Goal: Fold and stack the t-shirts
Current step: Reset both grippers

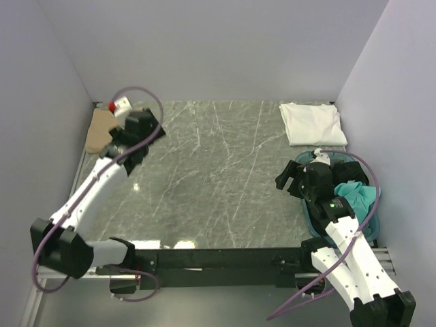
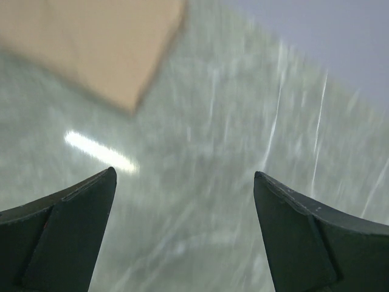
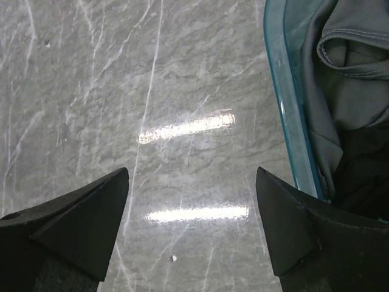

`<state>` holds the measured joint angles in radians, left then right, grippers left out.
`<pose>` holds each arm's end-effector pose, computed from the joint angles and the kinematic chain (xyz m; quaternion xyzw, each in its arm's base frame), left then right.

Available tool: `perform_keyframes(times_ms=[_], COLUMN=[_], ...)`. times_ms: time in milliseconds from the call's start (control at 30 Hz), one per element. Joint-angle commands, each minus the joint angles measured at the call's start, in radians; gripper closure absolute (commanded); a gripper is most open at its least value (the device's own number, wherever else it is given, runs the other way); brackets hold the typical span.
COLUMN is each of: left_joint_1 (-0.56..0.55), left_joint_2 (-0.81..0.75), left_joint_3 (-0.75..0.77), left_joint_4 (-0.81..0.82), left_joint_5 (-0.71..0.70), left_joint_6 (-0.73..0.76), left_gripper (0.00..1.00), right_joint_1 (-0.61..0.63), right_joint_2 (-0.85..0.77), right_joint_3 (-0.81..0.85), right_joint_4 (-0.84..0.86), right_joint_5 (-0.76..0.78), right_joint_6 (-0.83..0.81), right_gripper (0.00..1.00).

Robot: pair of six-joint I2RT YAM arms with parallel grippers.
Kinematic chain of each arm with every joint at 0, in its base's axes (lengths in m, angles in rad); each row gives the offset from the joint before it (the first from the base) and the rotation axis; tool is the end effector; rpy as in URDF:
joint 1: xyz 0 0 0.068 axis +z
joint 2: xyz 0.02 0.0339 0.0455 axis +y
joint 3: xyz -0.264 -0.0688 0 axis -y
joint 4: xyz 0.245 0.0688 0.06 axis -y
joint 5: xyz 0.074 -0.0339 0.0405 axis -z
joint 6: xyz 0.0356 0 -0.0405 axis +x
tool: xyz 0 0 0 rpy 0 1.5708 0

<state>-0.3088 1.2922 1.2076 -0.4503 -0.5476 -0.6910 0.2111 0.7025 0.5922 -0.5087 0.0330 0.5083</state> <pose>0.2785 -0.0694 0.3532 -0.2903 0.7958 -0.0223 0.5309 0.1546 0.0319 0.2532 0.1391 0.8778 0.1475 0.4339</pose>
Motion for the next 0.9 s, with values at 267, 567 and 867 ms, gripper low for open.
perform_keyframes(times_ms=[267,567,867], left_joint_1=[-0.17,-0.17,-0.17], left_joint_2=[-0.442,-0.61,-0.594], left_joint_3=[-0.48,-0.554,-0.516], left_joint_4=[-0.007,-0.059,-0.131], left_joint_5=[0.129,0.031,-0.046], left_joint_6=[-0.271,-0.32,-0.352], left_gripper=[0.0,0.0,0.01], right_joint_1=[-0.004,-0.006,-0.006], right_joint_2=[-0.08,-0.136,-0.138], right_joint_3=[-0.012,-0.077,-0.106], right_joint_4=[0.091,0.134,0.162], right_joint_5=[-0.027,-0.03,-0.062], right_joint_6=[-0.004,0.015,-0.004], right_gripper=[0.08,0.08,0.08])
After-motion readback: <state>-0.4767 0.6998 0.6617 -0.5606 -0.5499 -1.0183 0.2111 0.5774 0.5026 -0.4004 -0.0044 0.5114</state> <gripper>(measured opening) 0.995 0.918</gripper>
